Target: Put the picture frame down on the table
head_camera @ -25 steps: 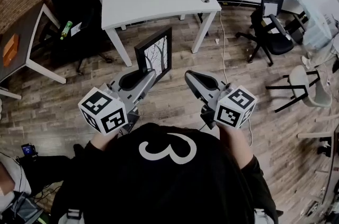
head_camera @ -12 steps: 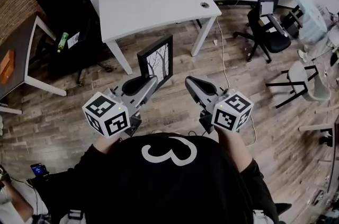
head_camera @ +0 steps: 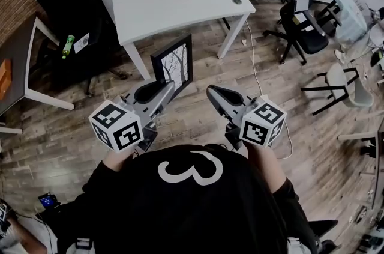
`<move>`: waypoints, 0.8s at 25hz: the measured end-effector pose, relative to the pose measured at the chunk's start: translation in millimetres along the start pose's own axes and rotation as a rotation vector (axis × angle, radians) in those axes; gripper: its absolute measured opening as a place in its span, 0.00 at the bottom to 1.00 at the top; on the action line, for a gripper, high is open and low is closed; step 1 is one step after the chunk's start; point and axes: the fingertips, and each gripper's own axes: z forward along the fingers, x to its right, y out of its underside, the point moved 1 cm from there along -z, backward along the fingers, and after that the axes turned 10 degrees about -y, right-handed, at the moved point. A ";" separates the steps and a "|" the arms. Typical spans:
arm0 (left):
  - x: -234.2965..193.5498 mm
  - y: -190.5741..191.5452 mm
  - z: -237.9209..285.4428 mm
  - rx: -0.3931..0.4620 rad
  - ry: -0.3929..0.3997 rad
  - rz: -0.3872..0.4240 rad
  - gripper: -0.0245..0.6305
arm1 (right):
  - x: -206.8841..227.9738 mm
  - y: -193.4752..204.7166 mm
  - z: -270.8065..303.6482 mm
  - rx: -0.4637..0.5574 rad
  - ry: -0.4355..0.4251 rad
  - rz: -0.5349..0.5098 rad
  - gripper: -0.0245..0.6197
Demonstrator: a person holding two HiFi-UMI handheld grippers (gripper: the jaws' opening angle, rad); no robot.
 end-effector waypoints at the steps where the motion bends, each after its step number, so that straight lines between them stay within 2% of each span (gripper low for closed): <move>1: -3.3 -0.4 -2.1 0.006 0.000 -0.005 0.14 | -2.6 2.1 2.4 -0.004 -0.005 0.003 0.08; 6: -10.1 -1.2 -2.4 0.015 0.003 -0.027 0.14 | -1.6 5.9 3.3 -0.011 -0.013 0.018 0.08; 13: -11.7 -10.0 19.5 0.019 -0.002 -0.012 0.14 | 20.5 -22.3 3.0 0.023 -0.007 -0.028 0.07; 20: -23.7 -32.5 94.1 0.016 -0.025 -0.032 0.14 | 100.8 -56.5 -7.4 0.026 -0.012 -0.008 0.07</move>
